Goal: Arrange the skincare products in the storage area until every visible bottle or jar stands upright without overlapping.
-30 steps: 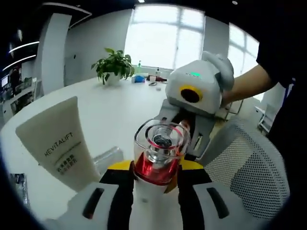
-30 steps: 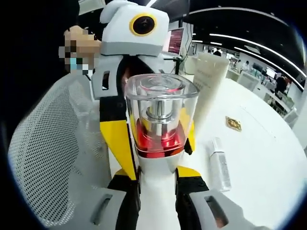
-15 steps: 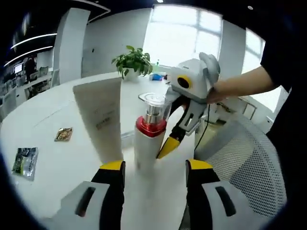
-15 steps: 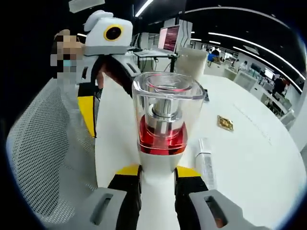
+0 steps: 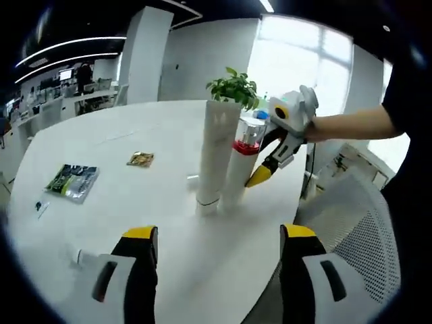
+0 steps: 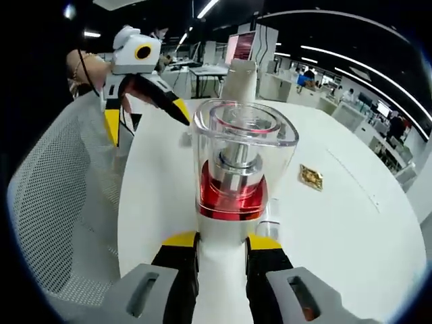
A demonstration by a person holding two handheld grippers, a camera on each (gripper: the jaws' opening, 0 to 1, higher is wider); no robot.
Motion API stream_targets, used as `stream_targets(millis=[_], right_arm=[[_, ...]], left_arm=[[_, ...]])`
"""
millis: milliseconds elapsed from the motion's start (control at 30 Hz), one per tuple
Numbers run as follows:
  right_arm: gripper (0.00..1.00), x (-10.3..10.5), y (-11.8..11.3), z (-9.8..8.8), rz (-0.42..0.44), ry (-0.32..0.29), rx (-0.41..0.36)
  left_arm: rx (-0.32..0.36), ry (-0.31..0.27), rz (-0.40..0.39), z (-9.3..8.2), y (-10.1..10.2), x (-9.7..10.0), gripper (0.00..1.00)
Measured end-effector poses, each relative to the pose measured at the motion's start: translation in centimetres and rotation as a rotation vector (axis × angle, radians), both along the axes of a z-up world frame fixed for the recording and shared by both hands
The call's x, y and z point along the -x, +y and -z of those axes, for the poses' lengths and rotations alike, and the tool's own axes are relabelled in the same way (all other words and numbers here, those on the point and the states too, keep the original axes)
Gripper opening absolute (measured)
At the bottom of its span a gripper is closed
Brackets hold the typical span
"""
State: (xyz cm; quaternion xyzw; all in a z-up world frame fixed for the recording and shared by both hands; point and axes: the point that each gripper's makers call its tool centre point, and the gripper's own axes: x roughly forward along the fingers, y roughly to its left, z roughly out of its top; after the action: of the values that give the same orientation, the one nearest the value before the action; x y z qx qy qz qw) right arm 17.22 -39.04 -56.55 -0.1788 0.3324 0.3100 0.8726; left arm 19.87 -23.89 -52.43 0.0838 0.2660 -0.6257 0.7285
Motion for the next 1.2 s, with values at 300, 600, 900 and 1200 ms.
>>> stream_targets(millis=[300, 600, 900, 1200], right_arm=[[0.18, -0.5, 0.1, -0.1, -0.028, 0.002, 0.010], [0.18, -0.6, -0.1, -0.1, -0.027, 0.005, 0.011], [0.20, -0.2, -0.5, -0.9, 0.073, -0.002, -0.035], [0.33, 1.6, -1.3, -1.4, 0.182, 0.002, -0.017]], left_arm=[[0.011, 0.000, -0.108, -0.6, 2.4, -1.7, 0.77], [0.021, -0.017, -0.169, -1.4, 3.6, -2.1, 0.78], [0.019, -0.025, -0.200, -1.7, 4.4, -2.2, 0.78], [0.021, -0.036, -0.218, -2.1, 5.6, -2.3, 0.77]])
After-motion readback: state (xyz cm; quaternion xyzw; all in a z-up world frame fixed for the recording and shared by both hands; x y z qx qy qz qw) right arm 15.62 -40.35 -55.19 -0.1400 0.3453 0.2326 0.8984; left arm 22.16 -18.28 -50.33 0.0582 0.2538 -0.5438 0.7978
